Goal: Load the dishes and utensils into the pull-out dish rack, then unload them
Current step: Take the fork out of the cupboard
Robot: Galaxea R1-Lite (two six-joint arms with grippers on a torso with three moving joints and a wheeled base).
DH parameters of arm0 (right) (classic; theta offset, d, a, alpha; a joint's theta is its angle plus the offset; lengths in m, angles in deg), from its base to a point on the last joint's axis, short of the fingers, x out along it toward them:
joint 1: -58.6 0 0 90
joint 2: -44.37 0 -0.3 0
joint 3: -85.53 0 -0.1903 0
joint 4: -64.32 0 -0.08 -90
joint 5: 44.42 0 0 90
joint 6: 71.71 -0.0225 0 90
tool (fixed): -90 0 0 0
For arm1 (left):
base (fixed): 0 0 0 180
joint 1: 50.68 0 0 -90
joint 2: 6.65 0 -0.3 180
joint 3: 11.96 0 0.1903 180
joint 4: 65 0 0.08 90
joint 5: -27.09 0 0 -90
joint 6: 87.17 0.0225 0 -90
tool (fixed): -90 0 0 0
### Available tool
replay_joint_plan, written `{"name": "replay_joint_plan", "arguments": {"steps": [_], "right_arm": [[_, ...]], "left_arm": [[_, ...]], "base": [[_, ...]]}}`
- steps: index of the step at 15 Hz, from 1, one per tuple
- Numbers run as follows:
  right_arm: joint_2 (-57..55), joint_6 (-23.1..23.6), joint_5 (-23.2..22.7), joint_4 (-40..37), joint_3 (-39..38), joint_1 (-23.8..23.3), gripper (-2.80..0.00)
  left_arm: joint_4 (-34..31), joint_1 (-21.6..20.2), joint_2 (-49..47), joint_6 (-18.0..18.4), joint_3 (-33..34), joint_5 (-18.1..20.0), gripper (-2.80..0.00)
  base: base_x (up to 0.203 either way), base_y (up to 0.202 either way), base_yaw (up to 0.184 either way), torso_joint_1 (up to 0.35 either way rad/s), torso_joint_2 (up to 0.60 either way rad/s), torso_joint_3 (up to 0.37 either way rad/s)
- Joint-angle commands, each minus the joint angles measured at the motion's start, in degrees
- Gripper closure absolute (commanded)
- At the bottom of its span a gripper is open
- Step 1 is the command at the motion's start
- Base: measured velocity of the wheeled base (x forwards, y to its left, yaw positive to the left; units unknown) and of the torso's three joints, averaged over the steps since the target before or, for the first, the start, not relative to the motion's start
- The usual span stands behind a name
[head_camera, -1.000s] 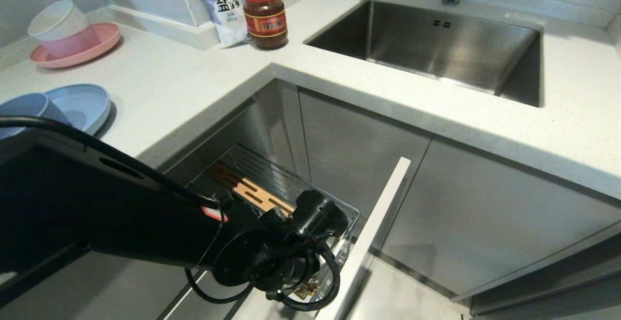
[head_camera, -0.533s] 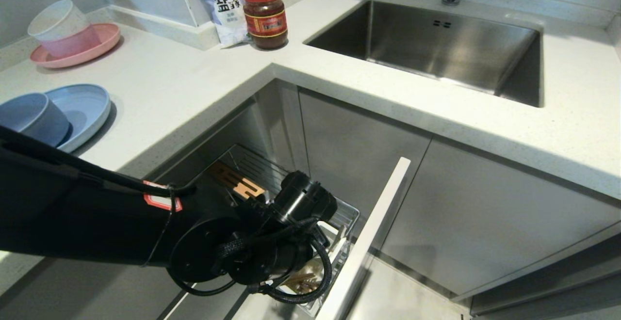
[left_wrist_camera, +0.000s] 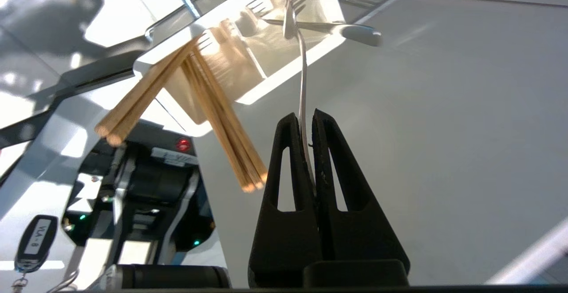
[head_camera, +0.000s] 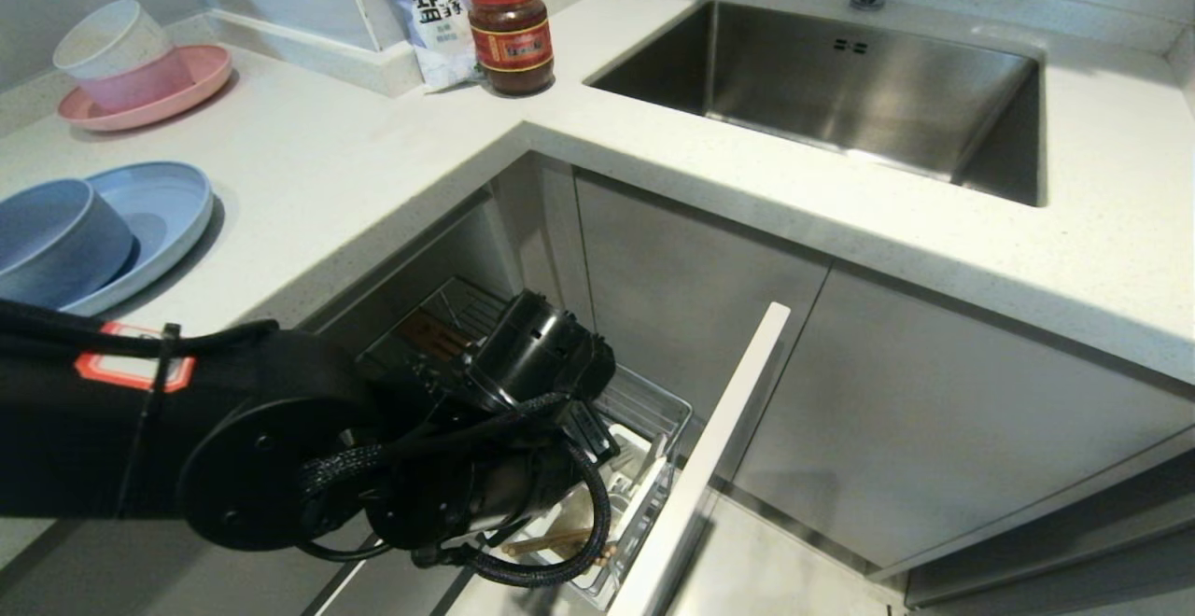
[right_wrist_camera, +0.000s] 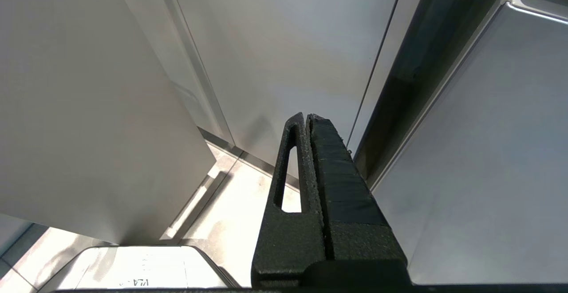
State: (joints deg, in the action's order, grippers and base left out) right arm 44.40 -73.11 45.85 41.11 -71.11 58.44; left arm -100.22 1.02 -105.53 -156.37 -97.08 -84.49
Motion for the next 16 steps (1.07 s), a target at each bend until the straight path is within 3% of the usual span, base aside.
{"name": "replay_joint_plan", "arguments": {"steps": [1, 3, 16], "right_arm": [[0.24, 0.0, 0.0, 0.02, -0.09, -0.01, 0.0], [0.24, 0.0, 0.0, 0.02, -0.09, 0.02, 0.0], [0.24, 0.0, 0.0, 0.02, -0.09, -0.01, 0.0]], "left_arm": [[-0.1, 0.64, 3.48, -0.41, 0.03, -1.87, 0.0], [-1.41, 1.61, 6.19, 0.24, -0.06, -3.23, 0.0], [-2.3, 1.97, 24.25, 13.06, -4.11, -13.2, 0.0]], "base": [[0.0, 0.0, 0.0, 0.0, 0.0, 0.0], [0.0, 0.0, 0.0, 0.0, 0.0, 0.0], [0.0, 0.0, 0.0, 0.0, 0.0, 0.0]]}}
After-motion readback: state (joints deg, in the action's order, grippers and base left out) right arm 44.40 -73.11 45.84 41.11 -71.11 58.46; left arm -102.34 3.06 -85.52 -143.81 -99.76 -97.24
